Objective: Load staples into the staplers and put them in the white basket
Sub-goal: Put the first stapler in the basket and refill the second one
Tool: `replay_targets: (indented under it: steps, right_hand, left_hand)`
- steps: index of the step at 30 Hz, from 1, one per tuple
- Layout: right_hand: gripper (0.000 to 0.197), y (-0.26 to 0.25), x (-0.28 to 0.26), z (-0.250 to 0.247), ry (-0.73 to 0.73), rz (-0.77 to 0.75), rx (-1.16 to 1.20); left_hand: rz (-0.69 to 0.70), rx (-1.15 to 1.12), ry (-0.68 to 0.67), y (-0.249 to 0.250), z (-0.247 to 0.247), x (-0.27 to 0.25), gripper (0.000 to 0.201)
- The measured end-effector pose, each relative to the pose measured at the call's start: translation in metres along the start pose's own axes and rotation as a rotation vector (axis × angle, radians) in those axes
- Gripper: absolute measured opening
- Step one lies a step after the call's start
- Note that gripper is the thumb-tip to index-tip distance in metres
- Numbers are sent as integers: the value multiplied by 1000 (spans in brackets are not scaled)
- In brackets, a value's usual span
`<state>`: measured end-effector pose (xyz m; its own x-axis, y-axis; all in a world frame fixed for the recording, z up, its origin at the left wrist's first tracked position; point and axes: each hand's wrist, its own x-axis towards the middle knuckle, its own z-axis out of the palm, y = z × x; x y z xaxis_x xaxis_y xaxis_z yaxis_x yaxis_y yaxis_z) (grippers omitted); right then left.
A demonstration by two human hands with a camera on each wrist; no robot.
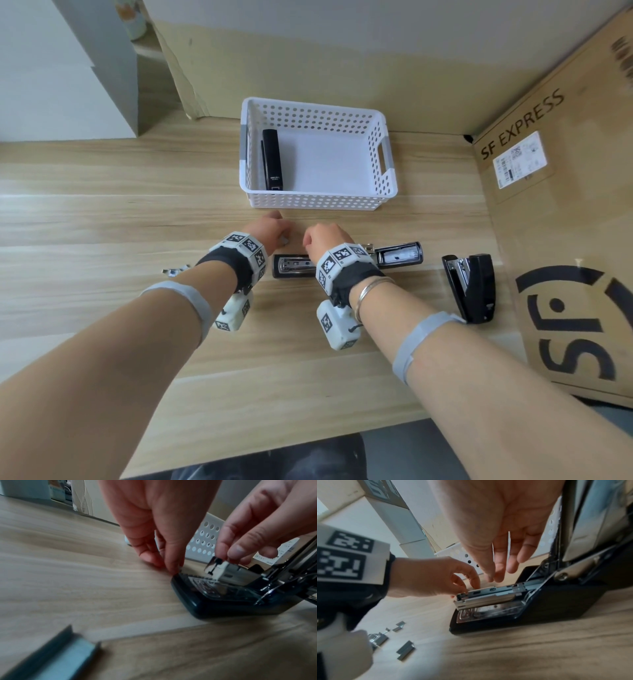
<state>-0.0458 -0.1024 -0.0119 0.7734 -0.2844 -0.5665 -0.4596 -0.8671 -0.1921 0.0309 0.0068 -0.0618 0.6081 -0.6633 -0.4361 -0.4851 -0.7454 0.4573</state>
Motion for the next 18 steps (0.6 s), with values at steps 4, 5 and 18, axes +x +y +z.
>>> replay_targets:
  steps: [4, 5, 18]
  right_hand:
    - [27, 1, 2, 2, 43, -61, 100]
    - [30, 0, 2, 2, 57, -80, 110]
    - [16, -4, -9, 1, -2, -103, -52]
  left_hand:
    - [12, -63, 17, 5, -10, -7, 21]
    - [25, -95, 26, 6, -12, -9, 21]
    - [47, -215, -14, 7, -7, -37, 34]
